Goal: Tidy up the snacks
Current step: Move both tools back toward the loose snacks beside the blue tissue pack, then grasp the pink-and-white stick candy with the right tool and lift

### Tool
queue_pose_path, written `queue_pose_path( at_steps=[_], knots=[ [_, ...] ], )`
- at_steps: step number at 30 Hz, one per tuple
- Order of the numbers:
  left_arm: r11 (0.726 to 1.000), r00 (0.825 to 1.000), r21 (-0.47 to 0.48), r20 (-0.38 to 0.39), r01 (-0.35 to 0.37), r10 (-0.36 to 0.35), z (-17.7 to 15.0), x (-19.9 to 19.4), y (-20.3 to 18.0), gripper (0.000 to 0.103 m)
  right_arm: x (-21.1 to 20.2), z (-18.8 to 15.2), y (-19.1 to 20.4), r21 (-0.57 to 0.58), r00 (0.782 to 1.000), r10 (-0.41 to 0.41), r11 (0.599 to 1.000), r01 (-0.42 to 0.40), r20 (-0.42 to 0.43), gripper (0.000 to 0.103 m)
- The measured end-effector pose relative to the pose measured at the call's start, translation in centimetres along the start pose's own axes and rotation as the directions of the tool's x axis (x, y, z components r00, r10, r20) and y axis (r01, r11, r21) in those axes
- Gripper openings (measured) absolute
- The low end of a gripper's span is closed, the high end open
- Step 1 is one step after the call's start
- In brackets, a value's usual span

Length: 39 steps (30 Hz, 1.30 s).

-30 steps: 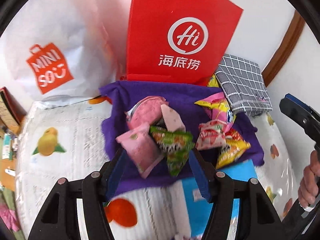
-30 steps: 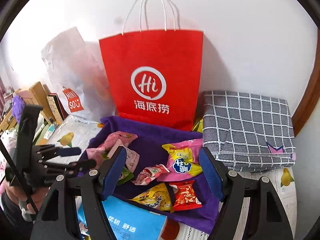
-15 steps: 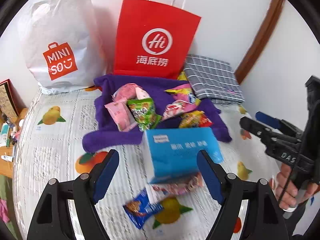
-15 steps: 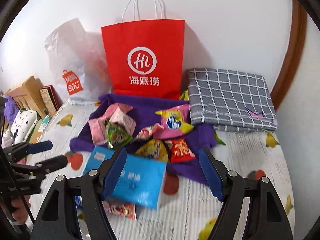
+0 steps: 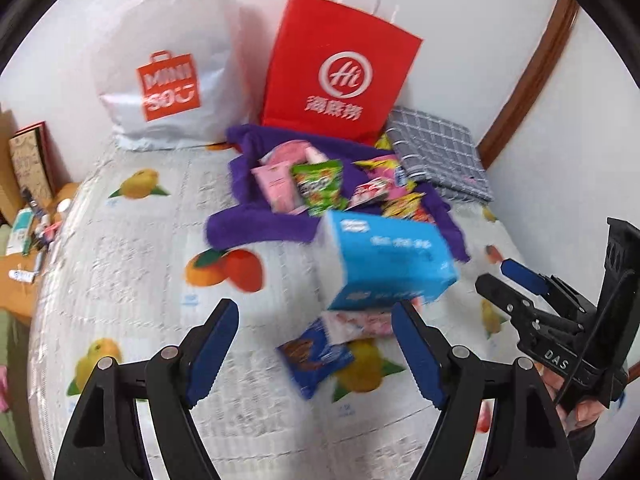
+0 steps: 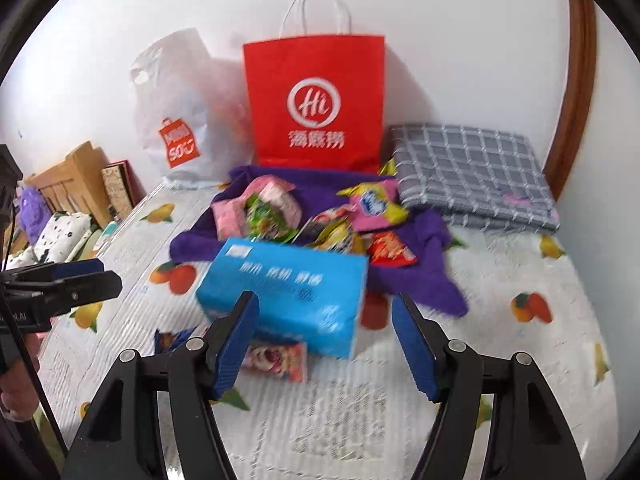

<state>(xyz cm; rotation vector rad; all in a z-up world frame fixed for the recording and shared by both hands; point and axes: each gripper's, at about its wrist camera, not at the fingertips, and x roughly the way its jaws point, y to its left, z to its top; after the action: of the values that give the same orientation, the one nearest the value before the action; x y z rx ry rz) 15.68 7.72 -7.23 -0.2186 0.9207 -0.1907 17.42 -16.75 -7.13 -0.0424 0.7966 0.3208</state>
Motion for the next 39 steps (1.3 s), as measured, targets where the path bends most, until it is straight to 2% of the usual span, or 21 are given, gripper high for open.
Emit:
queue_pose_path(
  at_steps=[3, 6, 13, 21, 26, 30, 32, 34, 36, 39],
  knots=[
    [0.999, 0.999, -0.007, -0.003, -0.044, 0.044, -0.9, 0.1, 1.4, 0.077, 1.4, -1.3, 1.3, -0.030, 0.997, 0.063, 0.997, -0.064, -0.037, 0.061],
    [0.999, 0.999, -0.032, -0.015, -0.038, 0.038, -1.5, 0.2, 3.0, 0.078, 2.9, -2.3, 2.7, -0.063, 0.993, 0.096, 0.993, -0.100, -0.068, 0.056],
    [0.998, 0.999, -0.049, -0.024, -0.027, 0.026, -2.5, 0.6, 5.4, 0.078, 5.8, -3.1, 4.9, -0.135, 0.983, 0.145, 0.978, -0.160, -0.115, 0.056],
    [0.999, 0.999, -0.042, -0.036, 0.007, -0.009, -2.9, 1.2, 6.4, 0.078, 9.2, -2.9, 6.6, -0.263, 0.970, 0.110, 0.950, -0.167, -0.216, 0.057],
    [0.999, 0.998, -0.038, -0.043, 0.037, -0.038, -3.3, 1.4, 6.6, 0.078, 10.2, -3.9, 6.3, -0.264, 0.942, 0.105, 0.945, -0.194, -0.319, 0.057],
    [0.998, 0.998, -0.040, -0.048, 0.046, -0.048, -3.6, 1.5, 6.7, 0.078, 9.1, -4.9, 5.9, -0.245, 0.935, 0.117, 0.947, -0.206, -0.333, 0.057],
    [0.998, 0.998, -0.040, -0.047, 0.049, -0.051, -3.7, 1.6, 6.6, 0.078, 8.6, -5.5, 6.1, -0.255, 0.941, 0.100, 0.948, -0.189, -0.324, 0.057],
    [0.998, 0.997, -0.040, -0.050, 0.053, -0.055, -3.9, 1.6, 6.5, 0.078, 8.1, -6.1, 6.3, -0.254, 0.953, 0.097, 0.951, -0.174, -0.288, 0.052],
    [0.998, 0.997, -0.036, -0.056, 0.052, -0.054, -4.1, 1.8, 6.3, 0.078, 7.7, -6.5, 6.2, -0.221, 0.956, 0.125, 0.957, -0.187, -0.266, 0.034],
    [0.999, 0.997, -0.022, -0.062, 0.043, -0.044, -4.5, 1.9, 5.9, 0.078, 7.1, -7.1, 6.0, -0.182, 0.971, 0.096, 0.974, -0.137, -0.218, 0.024]
  ],
)
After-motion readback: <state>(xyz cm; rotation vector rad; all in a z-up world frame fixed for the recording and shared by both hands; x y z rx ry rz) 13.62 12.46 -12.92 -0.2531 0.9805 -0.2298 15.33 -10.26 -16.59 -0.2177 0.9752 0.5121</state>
